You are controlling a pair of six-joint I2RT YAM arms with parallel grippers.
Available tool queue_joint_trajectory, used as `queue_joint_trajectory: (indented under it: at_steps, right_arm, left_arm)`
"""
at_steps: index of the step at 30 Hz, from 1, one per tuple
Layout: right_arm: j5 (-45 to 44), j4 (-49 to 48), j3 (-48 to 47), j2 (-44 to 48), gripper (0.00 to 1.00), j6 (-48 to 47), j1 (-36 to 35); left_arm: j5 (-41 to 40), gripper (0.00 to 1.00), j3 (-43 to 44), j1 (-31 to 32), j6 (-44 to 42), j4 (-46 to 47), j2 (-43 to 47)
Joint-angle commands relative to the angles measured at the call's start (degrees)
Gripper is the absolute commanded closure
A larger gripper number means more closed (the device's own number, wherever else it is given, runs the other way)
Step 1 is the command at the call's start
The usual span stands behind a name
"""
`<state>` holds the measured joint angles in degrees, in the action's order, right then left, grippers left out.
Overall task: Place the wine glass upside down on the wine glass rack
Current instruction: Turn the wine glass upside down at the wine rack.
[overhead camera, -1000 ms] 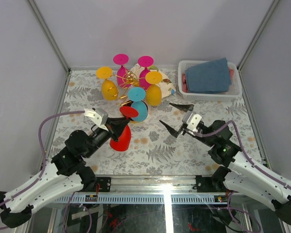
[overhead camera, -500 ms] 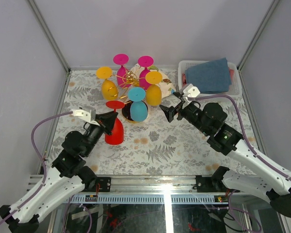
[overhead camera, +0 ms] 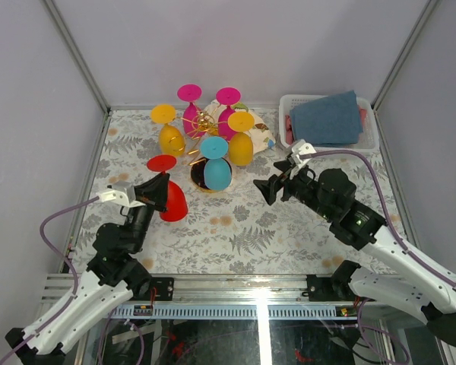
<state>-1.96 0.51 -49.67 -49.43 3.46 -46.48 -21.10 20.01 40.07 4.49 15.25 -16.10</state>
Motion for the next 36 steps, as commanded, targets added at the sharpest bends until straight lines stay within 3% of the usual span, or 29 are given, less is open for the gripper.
queue_joint_trajectory:
  at_steps: [1, 6, 10, 18, 26, 36]
  right_arm:
    - [3.1, 0.2, 1.9, 3.1, 0.17, 3.7, 0.1]
    - [4.3, -0.5, 5.1, 4.6, 0.17, 5.9, 0.1]
    - [5.2, -0.4, 5.5, 4.4, 0.18, 5.9, 0.1]
    - [7.1, 0.8, 5.1, 3.6, 0.17, 5.3, 0.1]
    - [6.9, 1.4, 6.6, 4.9, 0.17, 5.8, 0.1]
    - [9.2, 1.7, 6.0, 3.3, 0.17, 6.5, 0.1]
  left_arm:
    - [-5.3, 1.0, -2.5, -0.3, -6.1, 17.4, -2.3]
    - [-8.6, 1.0, -2.7, -0.6, -11.8, 26.9, -9.9]
    - [-7.4, 1.0, -4.5, -4.1, -11.5, 33.9, -14.7]
    - [6.9, 1.0, -5.1, -19.8, -0.8, 39.9, -20.8]
    - [16.3, 1.0, -3.2, -27.1, 2.4, 39.9, -23.4]
    - [34.4, 1.0, -0.6, -37.5, 12.4, 42.8, -30.1]
